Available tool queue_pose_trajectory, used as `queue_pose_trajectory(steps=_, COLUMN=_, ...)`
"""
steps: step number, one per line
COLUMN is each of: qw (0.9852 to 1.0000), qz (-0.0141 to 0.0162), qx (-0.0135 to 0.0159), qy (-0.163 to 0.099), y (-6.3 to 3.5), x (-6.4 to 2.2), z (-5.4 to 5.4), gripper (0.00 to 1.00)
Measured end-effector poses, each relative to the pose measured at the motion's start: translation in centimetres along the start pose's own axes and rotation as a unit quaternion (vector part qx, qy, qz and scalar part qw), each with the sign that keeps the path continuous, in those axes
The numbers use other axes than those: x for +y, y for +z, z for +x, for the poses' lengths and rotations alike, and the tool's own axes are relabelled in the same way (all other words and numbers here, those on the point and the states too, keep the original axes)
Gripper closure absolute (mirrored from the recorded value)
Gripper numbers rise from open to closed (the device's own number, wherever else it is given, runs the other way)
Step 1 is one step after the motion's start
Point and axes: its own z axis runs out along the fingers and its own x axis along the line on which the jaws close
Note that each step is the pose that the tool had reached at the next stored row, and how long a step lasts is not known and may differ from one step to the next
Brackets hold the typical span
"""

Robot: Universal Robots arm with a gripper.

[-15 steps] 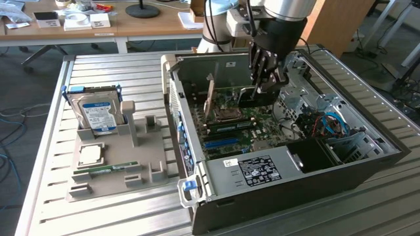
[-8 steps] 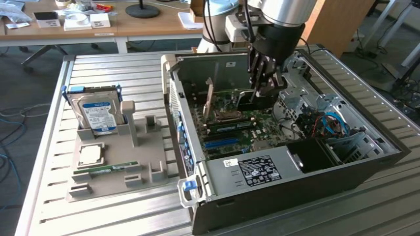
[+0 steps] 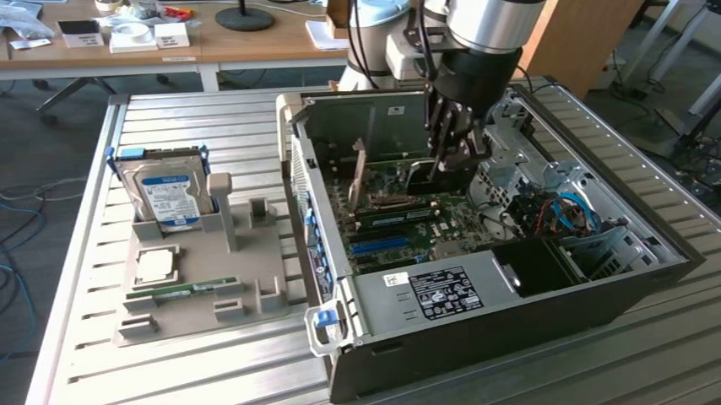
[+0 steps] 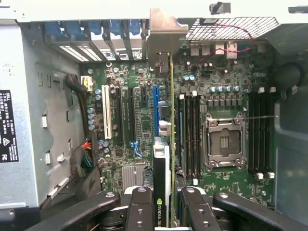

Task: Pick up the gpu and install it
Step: 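Insert the gpu into the slot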

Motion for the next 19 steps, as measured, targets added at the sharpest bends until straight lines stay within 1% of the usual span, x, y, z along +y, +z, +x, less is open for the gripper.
queue_pose_trajectory(steps=2, qw=1.0000, qz=0.0000, qx=0.0000, qy=0.000, y=0.31, x=0.02, z=0.05, gripper=0.73)
queue_pose_trajectory(steps=14, qw=1.0000, qz=0.0000, qx=0.0000, qy=0.000, y=0.34, x=0.02, z=0.05, gripper=0.73)
queue_pose_trajectory(steps=19, qw=1.0000, qz=0.0000, qx=-0.0001, qy=0.000, y=0.73, x=0.02, z=0.07, gripper=0.73)
